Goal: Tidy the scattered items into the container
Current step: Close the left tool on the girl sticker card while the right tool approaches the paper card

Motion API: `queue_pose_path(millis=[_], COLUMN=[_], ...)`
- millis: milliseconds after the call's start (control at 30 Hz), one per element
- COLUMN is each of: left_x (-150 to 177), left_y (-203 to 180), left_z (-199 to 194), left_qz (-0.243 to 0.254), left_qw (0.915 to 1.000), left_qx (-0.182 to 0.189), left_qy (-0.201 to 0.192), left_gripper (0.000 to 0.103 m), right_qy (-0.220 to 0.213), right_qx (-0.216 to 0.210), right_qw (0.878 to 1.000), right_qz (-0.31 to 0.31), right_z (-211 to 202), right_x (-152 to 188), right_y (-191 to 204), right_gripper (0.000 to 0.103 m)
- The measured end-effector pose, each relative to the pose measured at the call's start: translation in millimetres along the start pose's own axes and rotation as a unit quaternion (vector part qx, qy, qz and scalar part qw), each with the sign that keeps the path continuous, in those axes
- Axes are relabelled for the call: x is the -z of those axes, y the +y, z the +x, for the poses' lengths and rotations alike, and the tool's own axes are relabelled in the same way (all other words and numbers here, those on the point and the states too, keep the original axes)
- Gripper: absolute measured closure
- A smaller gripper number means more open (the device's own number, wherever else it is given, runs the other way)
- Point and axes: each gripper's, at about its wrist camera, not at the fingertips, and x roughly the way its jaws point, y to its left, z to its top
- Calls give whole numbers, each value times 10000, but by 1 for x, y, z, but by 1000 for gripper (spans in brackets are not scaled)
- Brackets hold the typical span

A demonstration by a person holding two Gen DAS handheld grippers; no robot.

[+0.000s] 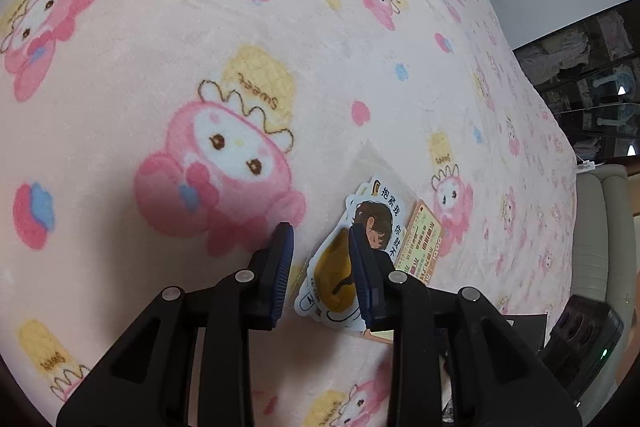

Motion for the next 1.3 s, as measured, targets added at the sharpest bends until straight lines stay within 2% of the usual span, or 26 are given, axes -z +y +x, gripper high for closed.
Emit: queue_pose_path(millis=[233, 367, 500, 600, 867, 1000, 1133, 1200, 1300], left_x=[9, 20, 18, 12, 6, 10, 17, 17, 13], left_y=[-10, -17, -8, -1, -7, -17, -28, -28, -26], left_z=[7, 8, -5, -7, 5, 10, 9, 7, 14], left_qz=[308, 413, 263, 88, 140, 259, 453, 410, 377], left_qw=[9991, 9966, 9989, 9995, 9990, 9986, 9977, 9979, 9981], left_qx=[-61, 193, 72, 97, 234, 122, 24, 109, -15], left_qy=[280, 680, 386, 280, 341, 452, 501, 480, 490], left_gripper=[75, 75, 75, 75, 75, 73, 73, 73, 73], right_qy=[102, 254, 51, -74, 141, 141, 312, 403, 448], right_qx=[-159, -330, 59, 197, 119, -224, -151, -142, -175], right_qw=[9998, 9991, 9999, 9997, 9995, 9993, 9993, 9991, 9987], right_qz=[-8, -86, -147, 109, 266, 254, 107, 62, 158], right_z=[4, -5, -20, -21, 10, 6, -8, -16, -16], right_x=[6, 18, 24, 15, 2, 6, 21, 30, 34], right_y=[7, 14, 11, -5, -19, -15, -8, -7, -11], right_gripper=[70, 70, 70, 68, 64, 64, 63, 63, 63])
